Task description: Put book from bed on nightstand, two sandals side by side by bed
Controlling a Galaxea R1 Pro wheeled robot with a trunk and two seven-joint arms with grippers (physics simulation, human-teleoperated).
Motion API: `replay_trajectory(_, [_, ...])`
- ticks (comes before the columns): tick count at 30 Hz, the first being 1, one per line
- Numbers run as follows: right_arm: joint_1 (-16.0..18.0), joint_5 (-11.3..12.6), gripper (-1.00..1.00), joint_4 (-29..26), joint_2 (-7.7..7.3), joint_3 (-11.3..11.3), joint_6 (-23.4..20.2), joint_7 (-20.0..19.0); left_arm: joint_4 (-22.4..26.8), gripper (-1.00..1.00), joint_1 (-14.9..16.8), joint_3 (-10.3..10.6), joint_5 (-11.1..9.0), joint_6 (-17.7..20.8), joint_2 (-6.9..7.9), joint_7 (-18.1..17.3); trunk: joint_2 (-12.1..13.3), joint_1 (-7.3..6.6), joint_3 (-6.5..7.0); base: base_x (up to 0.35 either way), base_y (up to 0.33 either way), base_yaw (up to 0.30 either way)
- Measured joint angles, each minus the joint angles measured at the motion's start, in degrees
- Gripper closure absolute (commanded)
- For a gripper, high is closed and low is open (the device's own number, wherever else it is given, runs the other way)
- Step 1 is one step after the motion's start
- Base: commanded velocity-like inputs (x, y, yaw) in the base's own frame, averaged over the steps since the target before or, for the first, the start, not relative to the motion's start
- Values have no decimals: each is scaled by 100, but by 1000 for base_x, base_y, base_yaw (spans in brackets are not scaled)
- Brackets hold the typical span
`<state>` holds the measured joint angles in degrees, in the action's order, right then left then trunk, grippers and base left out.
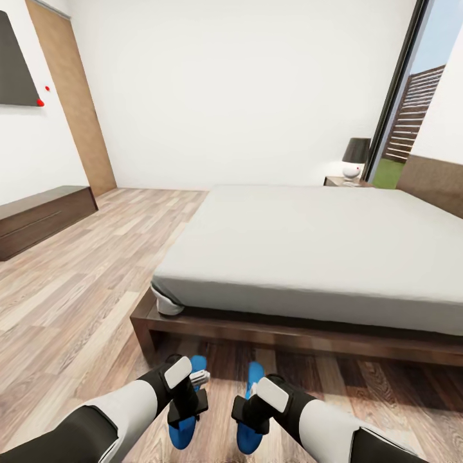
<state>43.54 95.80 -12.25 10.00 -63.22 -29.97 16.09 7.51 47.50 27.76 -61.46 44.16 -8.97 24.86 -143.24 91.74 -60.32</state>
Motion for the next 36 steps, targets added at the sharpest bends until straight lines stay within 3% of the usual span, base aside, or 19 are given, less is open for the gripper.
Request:
replay_trajectory(18, [0, -20, 100, -25, 0, -34, 102, 28, 14, 100, -1, 0, -35, -3, -2, 0, -24, 46, -399, 0, 0, 0])
replay_trajectory(32, [0, -50, 100, -44, 0, -47, -367, 37, 133, 100, -2, 6, -8, -28, -31, 7, -43, 82, -709, 0, 0, 0])
replay_trajectory(36, [0, -135, 100, -46, 0, -46, -379, 37, 169, 100, -2, 8, -1, -53, -29, 4, -44, 82, -710, 0, 0, 0])
